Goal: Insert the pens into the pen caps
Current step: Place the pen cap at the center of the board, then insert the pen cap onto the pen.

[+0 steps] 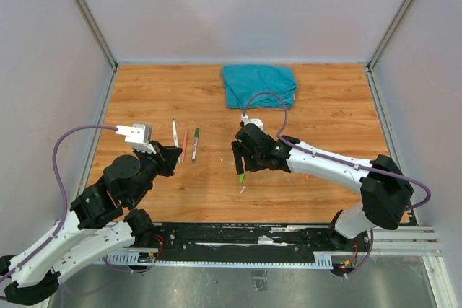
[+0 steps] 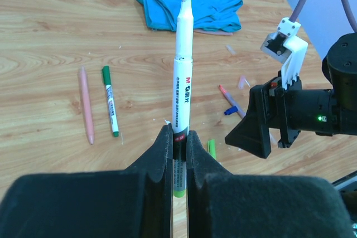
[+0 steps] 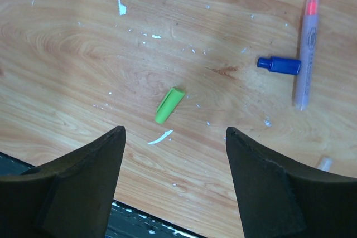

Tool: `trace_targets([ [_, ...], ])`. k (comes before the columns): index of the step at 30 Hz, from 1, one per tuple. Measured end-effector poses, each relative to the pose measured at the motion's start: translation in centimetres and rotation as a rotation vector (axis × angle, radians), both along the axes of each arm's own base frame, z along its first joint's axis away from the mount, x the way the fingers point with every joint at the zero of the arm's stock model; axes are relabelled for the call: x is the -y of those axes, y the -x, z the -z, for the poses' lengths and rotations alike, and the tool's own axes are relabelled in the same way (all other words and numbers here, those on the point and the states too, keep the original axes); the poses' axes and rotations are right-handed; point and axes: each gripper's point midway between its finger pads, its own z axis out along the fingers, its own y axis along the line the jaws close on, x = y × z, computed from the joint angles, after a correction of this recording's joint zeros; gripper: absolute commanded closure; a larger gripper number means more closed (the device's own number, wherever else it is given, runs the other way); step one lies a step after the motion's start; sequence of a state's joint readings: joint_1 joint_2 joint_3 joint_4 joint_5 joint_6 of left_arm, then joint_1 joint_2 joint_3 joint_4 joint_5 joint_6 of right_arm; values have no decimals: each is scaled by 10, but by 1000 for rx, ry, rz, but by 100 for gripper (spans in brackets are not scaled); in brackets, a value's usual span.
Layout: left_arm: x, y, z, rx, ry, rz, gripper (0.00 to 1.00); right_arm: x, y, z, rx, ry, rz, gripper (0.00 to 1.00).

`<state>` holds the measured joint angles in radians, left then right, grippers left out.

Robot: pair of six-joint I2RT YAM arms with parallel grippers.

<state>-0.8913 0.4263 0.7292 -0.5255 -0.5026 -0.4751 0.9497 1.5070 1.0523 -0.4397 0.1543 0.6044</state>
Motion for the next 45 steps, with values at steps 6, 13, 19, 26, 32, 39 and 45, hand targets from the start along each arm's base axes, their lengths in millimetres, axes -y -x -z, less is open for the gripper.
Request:
trace_targets([
  [6,0,0,2,-4,-5,0,99,-2,0,1,-50,-75,185,28],
  [13,1,0,2,-5,-6,1,100,-7,3,16,-139,-121,363,32],
  [19,1,0,2,-5,-6,1,100,-10,7,34,-188,-86,428,35],
  [26,1,0,2,-6,-7,1,99,-17,11,50,-205,-41,443,40],
  [32,1,0,3,-6,-7,1,99,-19,11,65,-220,1,456,46],
  [39,1,0,3,-6,-7,1,100,-20,7,74,-217,47,469,48],
  [45,1,0,3,-6,-7,1,100,-24,2,75,-218,82,472,53],
])
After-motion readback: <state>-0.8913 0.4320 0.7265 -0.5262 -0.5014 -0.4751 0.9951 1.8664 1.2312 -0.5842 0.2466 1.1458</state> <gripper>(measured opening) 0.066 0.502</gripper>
